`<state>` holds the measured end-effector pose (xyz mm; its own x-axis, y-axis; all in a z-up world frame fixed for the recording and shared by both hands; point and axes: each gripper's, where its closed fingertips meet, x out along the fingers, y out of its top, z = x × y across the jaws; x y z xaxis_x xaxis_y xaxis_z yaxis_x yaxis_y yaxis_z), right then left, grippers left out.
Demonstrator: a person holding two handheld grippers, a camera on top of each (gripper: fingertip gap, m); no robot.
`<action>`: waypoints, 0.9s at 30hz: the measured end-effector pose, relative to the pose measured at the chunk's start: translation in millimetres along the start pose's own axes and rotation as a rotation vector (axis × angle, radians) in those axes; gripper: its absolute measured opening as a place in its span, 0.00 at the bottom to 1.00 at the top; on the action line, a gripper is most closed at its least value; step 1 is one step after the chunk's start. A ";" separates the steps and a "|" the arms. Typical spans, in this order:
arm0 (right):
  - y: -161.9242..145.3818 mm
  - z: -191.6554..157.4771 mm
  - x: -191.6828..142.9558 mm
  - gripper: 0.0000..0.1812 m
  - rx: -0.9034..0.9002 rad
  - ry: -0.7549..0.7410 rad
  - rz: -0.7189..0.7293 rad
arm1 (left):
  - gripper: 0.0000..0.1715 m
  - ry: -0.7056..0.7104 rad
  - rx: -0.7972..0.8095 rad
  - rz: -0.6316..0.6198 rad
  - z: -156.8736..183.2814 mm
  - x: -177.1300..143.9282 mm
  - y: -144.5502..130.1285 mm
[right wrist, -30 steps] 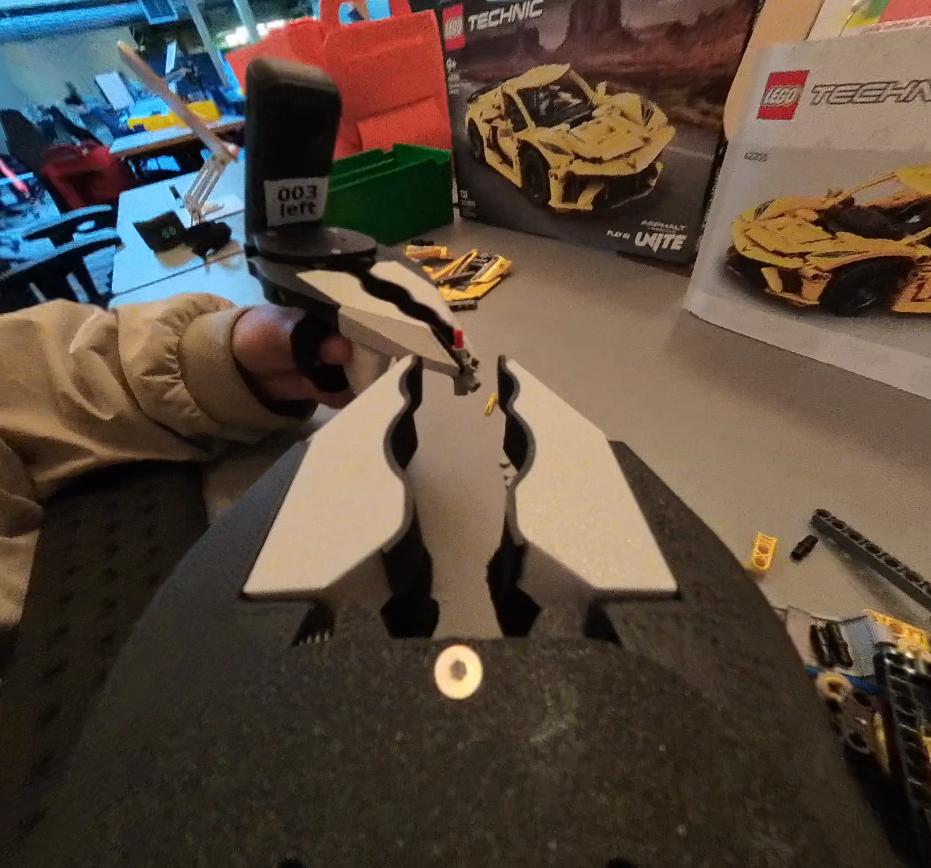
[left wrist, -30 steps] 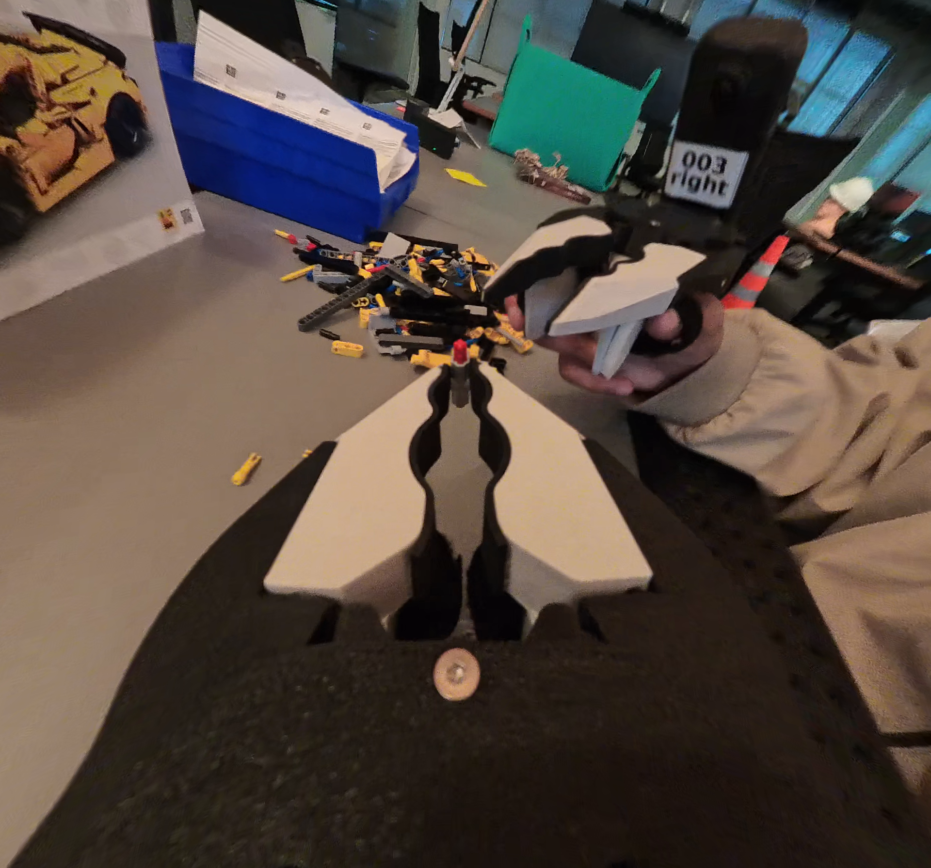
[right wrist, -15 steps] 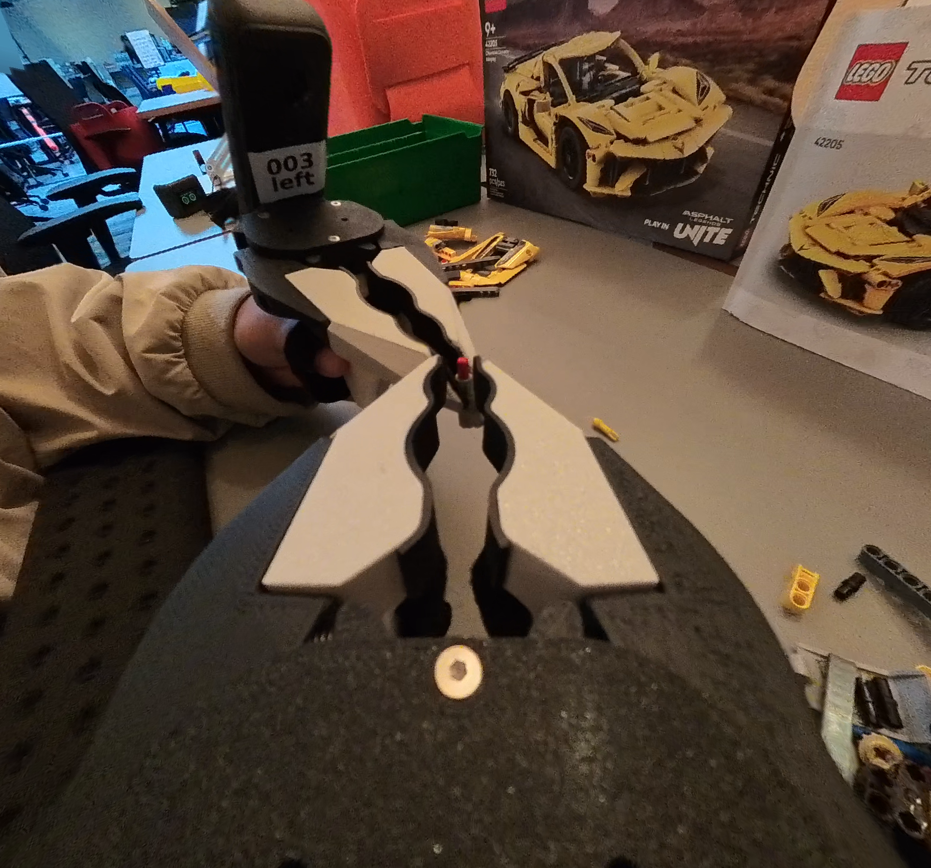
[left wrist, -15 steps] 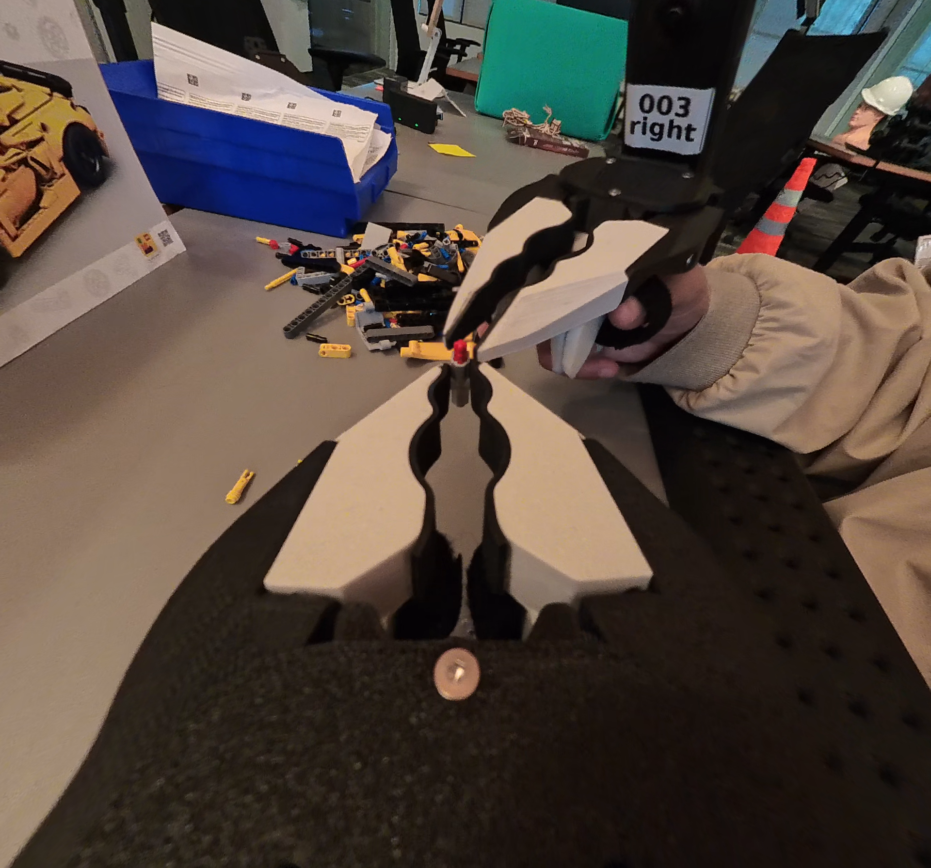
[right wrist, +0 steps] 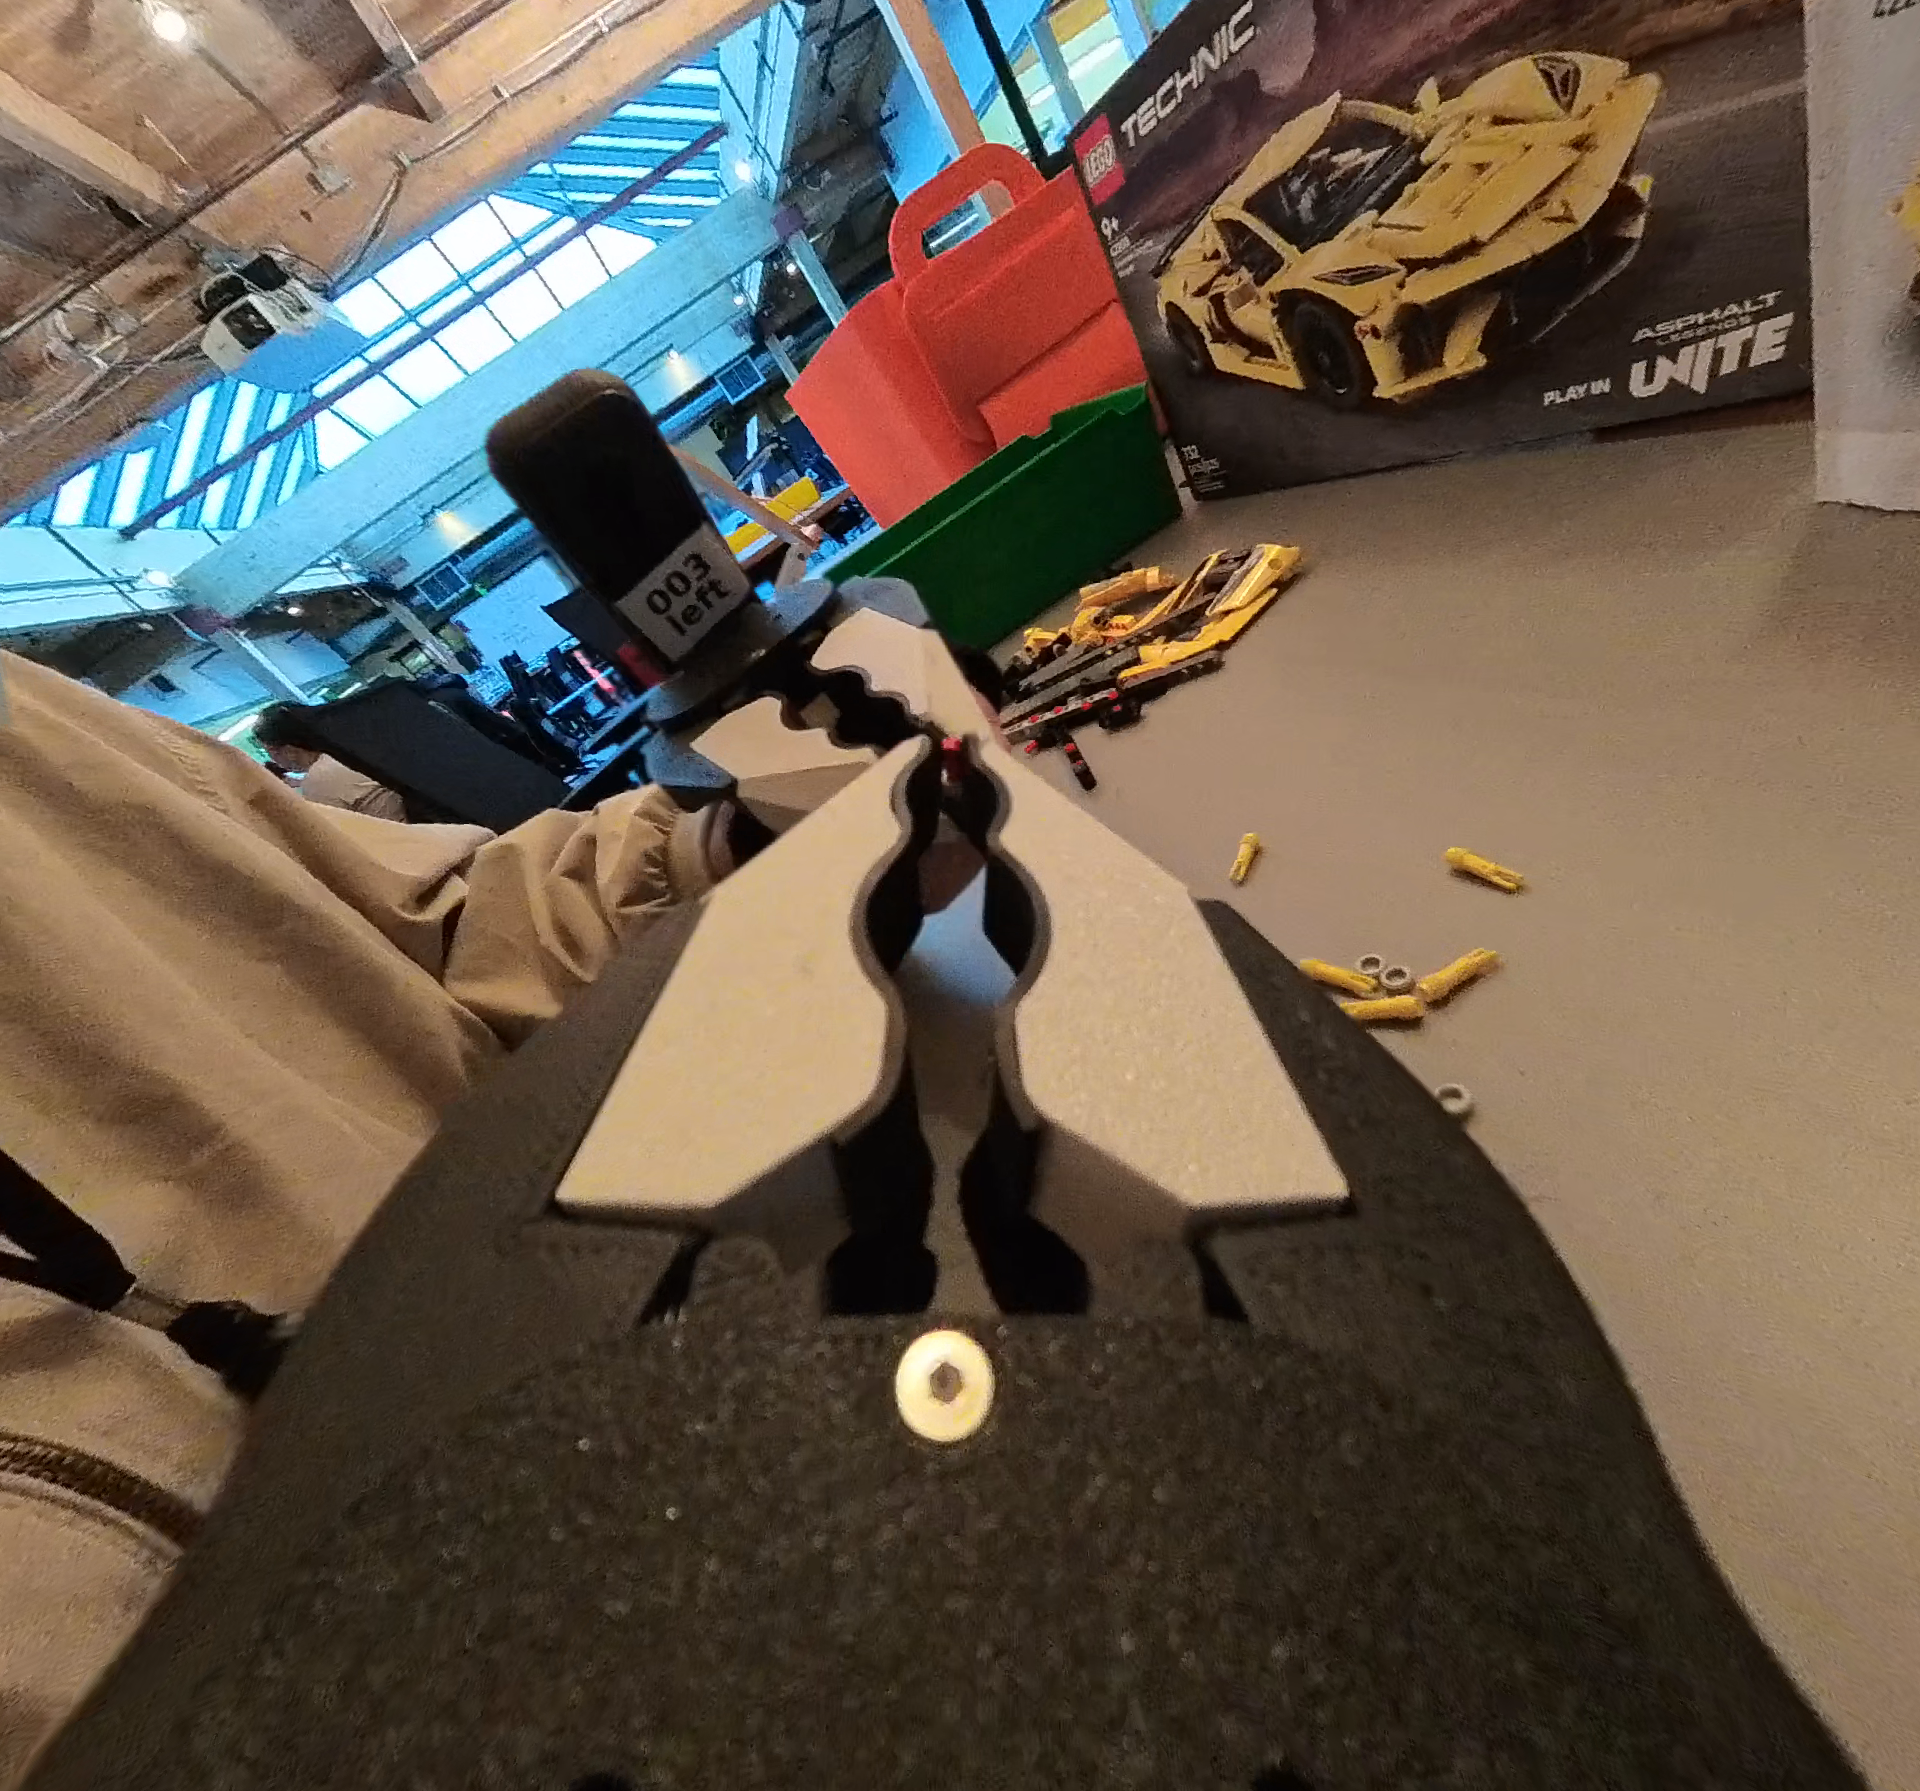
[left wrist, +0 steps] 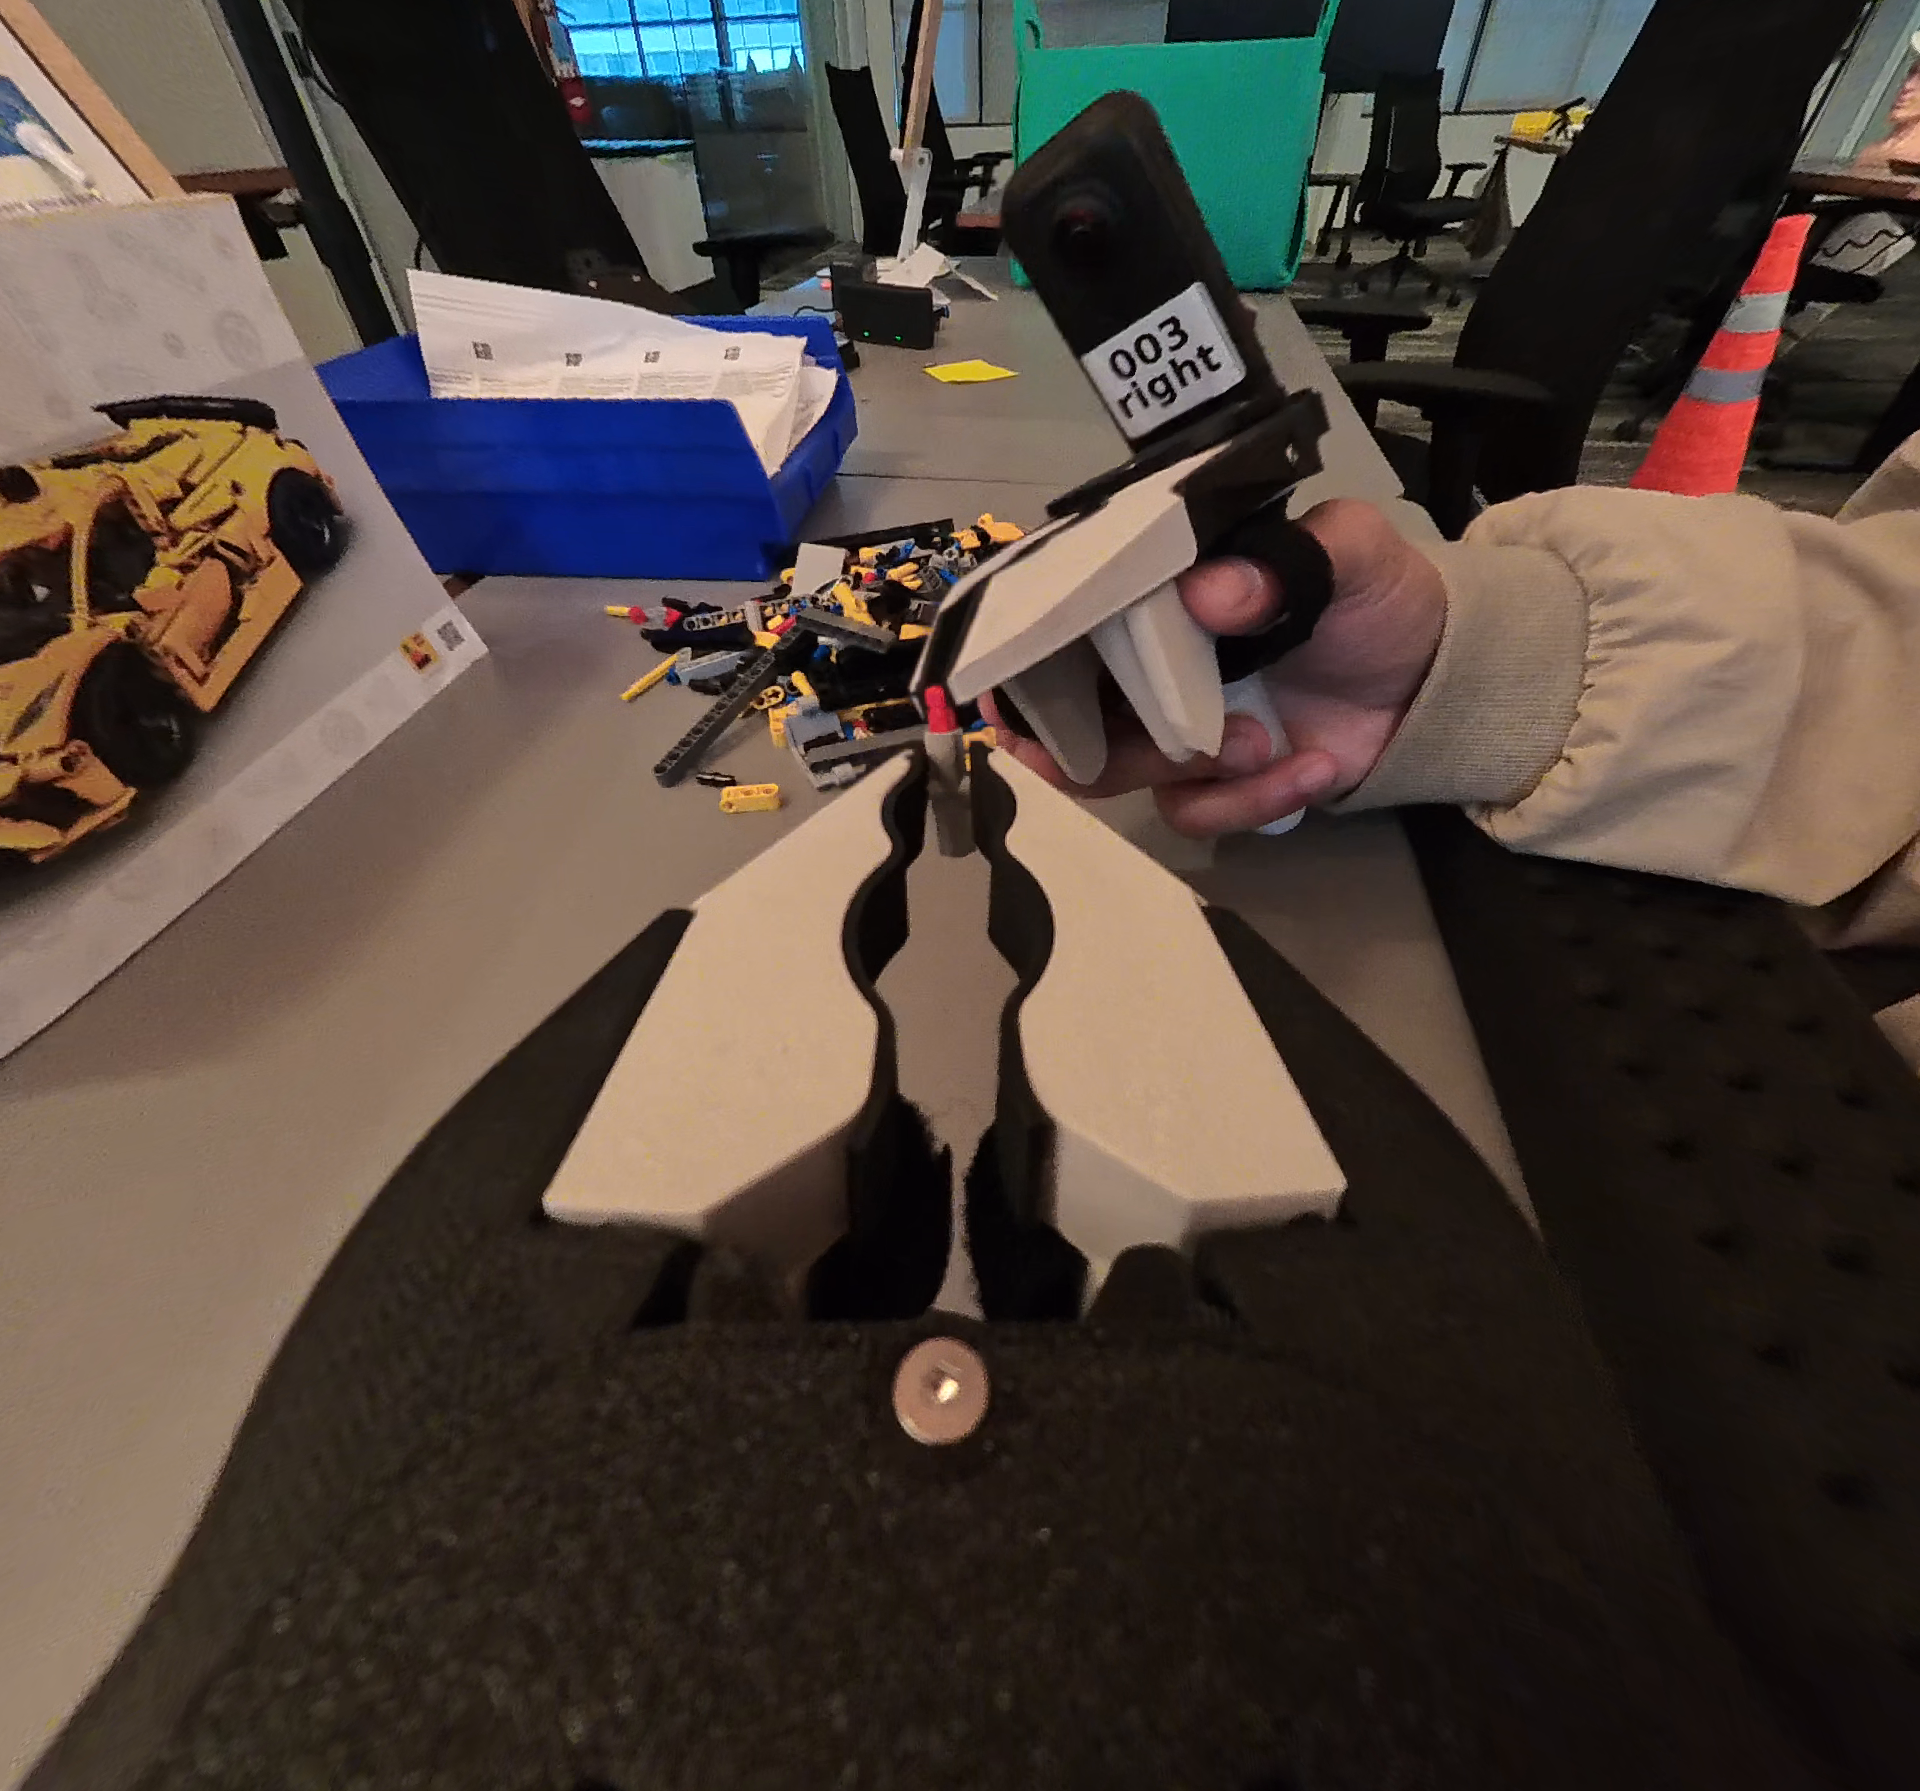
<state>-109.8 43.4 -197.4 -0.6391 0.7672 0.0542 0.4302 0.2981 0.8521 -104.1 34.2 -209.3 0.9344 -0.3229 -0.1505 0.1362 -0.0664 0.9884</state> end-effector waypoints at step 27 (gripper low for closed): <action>11.4 18.2 6.0 0.01 0.254 -0.095 0.221 | 0.04 0.125 -0.132 0.016 -14.5 3.5 5.6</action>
<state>-97.1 61.6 -196.8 -0.4560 0.8748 0.1639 0.7041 0.2419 0.6676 -95.3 46.4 -204.0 0.9694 -0.2021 -0.1391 0.1550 0.0650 0.9858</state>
